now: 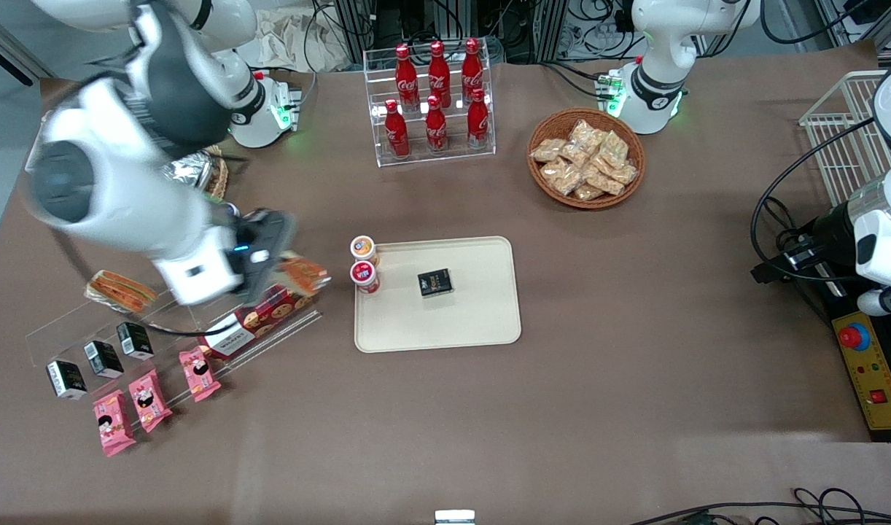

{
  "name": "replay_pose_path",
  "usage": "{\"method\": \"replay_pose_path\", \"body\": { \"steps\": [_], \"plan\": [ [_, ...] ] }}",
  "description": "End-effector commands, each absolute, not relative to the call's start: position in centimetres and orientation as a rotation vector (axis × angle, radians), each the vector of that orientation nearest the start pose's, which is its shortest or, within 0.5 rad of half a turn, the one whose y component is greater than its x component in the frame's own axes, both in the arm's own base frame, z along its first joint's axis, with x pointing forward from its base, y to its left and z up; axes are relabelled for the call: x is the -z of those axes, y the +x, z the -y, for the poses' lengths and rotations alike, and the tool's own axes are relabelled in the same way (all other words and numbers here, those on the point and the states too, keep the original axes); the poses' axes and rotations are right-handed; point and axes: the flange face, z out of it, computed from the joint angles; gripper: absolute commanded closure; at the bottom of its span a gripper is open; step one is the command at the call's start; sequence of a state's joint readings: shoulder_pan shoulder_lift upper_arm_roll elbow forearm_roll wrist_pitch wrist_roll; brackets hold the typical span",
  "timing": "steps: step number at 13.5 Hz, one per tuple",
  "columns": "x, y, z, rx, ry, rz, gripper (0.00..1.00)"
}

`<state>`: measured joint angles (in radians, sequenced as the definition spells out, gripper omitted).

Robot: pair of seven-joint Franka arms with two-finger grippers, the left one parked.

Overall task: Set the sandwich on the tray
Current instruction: 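Carry the held sandwich over the beige tray with the right gripper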

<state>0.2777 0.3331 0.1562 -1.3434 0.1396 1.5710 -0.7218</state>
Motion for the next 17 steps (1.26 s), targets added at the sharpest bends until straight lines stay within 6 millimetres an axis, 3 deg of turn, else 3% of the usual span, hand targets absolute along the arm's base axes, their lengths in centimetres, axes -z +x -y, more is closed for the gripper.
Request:
{"method": "replay_pose_path", "body": {
  "steps": [1, 4, 6, 8, 10, 17],
  "plan": [
    [-49.0, 57.4, -35.4, -0.095, -2.463, 1.701, 1.0],
    [-43.4, 56.1, -41.2, -0.116, -2.428, 1.758, 1.0],
    [-40.8, 55.3, -44.8, -0.054, -2.504, 1.657, 1.0],
    [-36.2, 54.7, -47.2, -0.059, -2.531, 1.682, 1.0],
    [-34.0, 54.9, -48.6, 0.022, -2.527, 1.705, 1.0],
    [-27.8, 57.0, -48.2, 0.136, -2.556, 1.733, 1.0]
  ]
}}
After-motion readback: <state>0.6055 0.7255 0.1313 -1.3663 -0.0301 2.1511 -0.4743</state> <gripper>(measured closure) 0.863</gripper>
